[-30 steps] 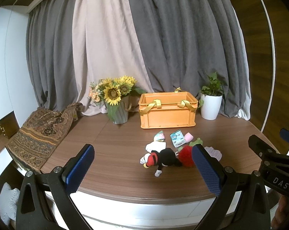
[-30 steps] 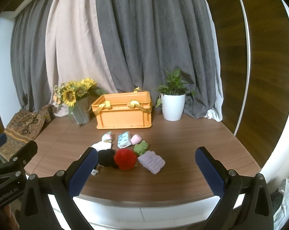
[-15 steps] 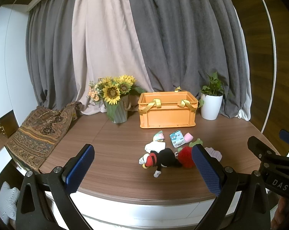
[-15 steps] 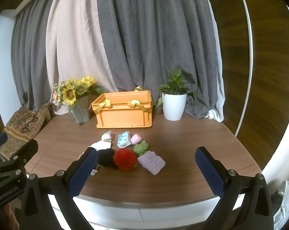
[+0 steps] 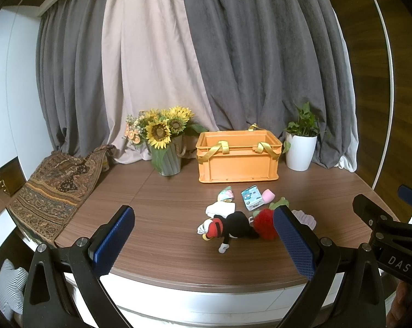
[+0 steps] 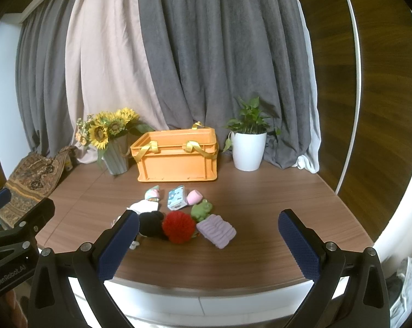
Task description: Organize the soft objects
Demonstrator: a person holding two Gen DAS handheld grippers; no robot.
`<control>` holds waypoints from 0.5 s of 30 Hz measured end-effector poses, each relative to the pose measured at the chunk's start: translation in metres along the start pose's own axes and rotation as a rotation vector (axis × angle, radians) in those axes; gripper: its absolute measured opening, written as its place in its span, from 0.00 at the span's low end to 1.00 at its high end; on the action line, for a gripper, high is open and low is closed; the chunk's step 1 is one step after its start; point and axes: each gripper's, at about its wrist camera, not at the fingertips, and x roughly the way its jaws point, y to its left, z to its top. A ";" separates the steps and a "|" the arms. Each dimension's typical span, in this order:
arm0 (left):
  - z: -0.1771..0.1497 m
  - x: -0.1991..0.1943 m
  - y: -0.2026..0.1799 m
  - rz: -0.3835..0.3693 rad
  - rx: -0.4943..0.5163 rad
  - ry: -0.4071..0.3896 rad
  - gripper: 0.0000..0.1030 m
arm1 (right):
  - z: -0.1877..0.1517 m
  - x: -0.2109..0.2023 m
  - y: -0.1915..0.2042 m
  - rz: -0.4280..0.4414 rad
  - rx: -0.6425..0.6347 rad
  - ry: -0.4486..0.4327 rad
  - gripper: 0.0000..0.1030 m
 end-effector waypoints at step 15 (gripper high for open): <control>-0.001 0.015 -0.001 0.005 -0.002 0.014 1.00 | 0.001 0.012 0.004 0.019 0.001 0.020 1.00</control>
